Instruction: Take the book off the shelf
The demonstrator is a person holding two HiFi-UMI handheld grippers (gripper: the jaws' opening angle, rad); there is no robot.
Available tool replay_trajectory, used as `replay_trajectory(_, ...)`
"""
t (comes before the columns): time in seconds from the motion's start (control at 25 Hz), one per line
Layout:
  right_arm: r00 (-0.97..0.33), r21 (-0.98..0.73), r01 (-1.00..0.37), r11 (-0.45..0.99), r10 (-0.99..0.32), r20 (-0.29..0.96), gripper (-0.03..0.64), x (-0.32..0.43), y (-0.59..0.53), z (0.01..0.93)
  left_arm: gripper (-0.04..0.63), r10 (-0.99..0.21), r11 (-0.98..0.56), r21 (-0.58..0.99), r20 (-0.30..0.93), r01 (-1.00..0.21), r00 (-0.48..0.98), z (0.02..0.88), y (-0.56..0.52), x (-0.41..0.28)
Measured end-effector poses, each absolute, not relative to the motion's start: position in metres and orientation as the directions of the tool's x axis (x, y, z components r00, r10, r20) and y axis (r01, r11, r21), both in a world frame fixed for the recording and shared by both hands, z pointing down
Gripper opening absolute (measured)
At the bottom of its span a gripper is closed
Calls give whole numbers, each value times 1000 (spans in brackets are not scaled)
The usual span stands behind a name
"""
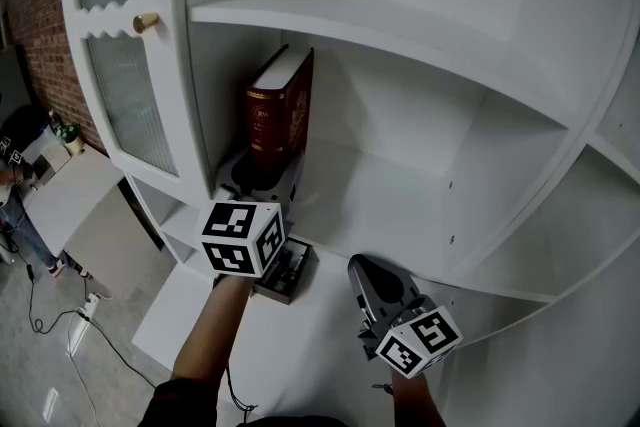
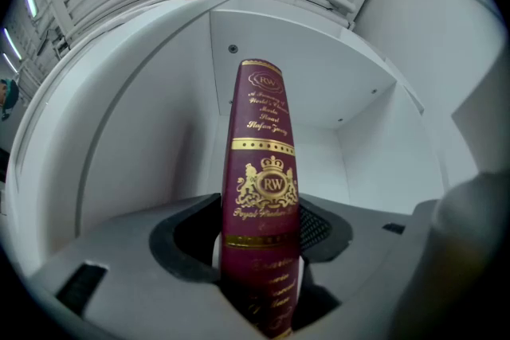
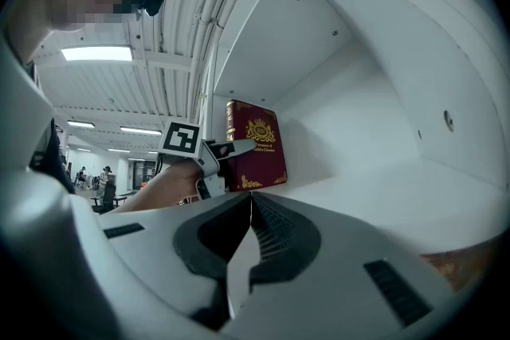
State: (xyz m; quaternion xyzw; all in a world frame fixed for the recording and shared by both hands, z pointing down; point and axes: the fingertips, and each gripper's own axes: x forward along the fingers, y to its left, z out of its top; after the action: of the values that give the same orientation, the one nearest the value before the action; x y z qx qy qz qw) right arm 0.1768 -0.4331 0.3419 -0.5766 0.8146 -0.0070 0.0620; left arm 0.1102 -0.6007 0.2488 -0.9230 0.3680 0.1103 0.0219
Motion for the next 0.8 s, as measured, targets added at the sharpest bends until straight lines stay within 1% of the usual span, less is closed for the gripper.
replay_trajectory(0.56,-316,-93,-941,325,-944,-97,20,182,-429,340,250,-653,-743,26,-245,-668,717,248,-593,110)
replay_trajectory(0.8,-326,-94,-938,335,-940,-99,20,179,-424,339,246,-634,-748,-32,-261,-663,728,241,-574,111)
